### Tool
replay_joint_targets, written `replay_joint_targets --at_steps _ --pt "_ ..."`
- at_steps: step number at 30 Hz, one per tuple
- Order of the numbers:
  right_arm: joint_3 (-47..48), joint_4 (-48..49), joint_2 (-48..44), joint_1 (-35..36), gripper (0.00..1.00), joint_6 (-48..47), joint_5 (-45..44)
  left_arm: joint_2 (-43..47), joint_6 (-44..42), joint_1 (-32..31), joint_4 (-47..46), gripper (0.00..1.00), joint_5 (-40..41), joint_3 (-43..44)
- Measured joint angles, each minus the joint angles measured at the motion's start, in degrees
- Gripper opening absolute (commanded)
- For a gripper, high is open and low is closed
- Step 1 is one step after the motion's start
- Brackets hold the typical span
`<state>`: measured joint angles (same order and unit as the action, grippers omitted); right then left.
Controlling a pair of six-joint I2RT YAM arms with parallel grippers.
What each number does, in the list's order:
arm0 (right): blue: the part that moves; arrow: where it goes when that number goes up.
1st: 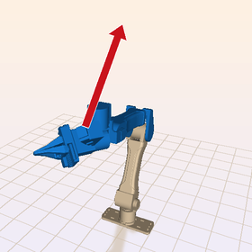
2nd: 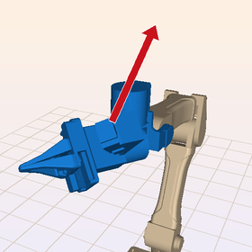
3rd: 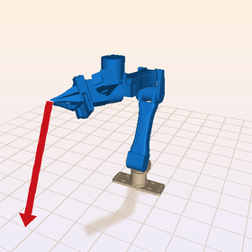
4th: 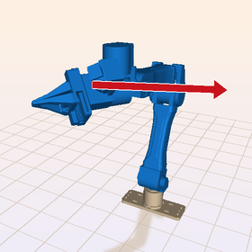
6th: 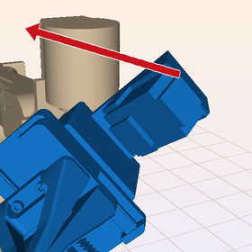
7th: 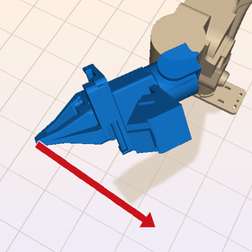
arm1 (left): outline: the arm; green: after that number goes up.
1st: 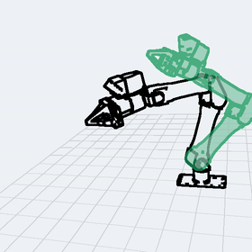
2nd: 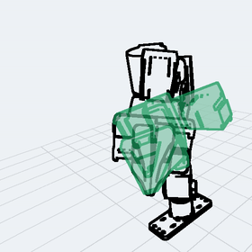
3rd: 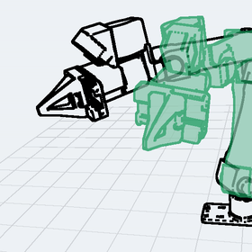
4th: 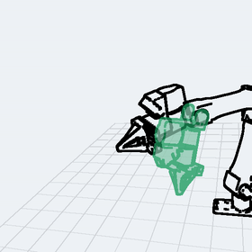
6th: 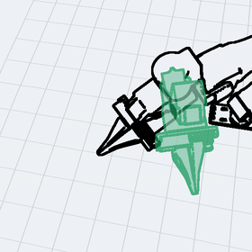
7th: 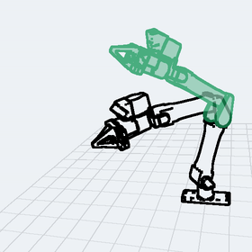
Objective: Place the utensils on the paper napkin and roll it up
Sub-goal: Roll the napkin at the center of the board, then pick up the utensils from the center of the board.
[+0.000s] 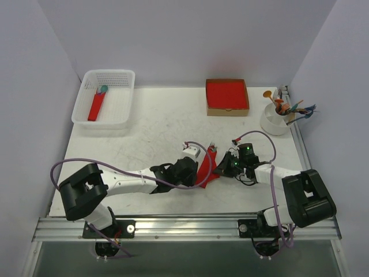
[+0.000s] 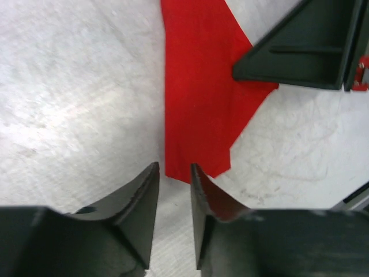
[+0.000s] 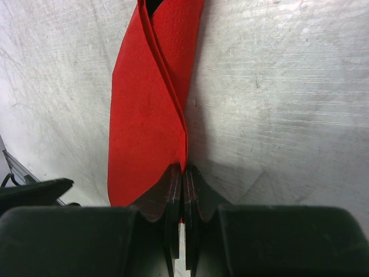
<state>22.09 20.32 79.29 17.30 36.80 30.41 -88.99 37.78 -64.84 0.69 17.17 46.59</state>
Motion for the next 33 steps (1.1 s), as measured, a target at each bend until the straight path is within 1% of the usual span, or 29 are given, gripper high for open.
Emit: replay_joint_targets --at_steps 2,4,5,10,21,33 --pt "0.0 -0.1 0.0 0.0 0.0 -0.3 -0.1 0.0 -0.8 1.5 1.2 0.43 0.0 1.3" --pt "0.2 -0.3 0.0 0.0 0.0 -0.5 -0.2 -0.4 -1.6 2.7 2.4 0.44 0.0 3.1" --pt "0.3 -0.5 0.0 0.0 0.0 -0.6 -0.3 -0.9 -2.1 3.4 2.7 0.48 -0.1 4.3" --pt "0.6 -1.2 -0.2 0.1 0.0 -0.9 -1.4 -4.4 -3.9 5.8 2.5 0.56 -1.1 9.1" --pt "0.7 -2.3 -1.1 0.7 0.0 -0.9 -3.8 -13.0 -6.4 6.8 0.1 0.56 -5.7 11.9" --pt "1.3 -3.4 -1.6 1.3 0.0 0.0 -7.1 -16.4 -7.0 6.8 -2.9 0.57 -7.2 13.7"
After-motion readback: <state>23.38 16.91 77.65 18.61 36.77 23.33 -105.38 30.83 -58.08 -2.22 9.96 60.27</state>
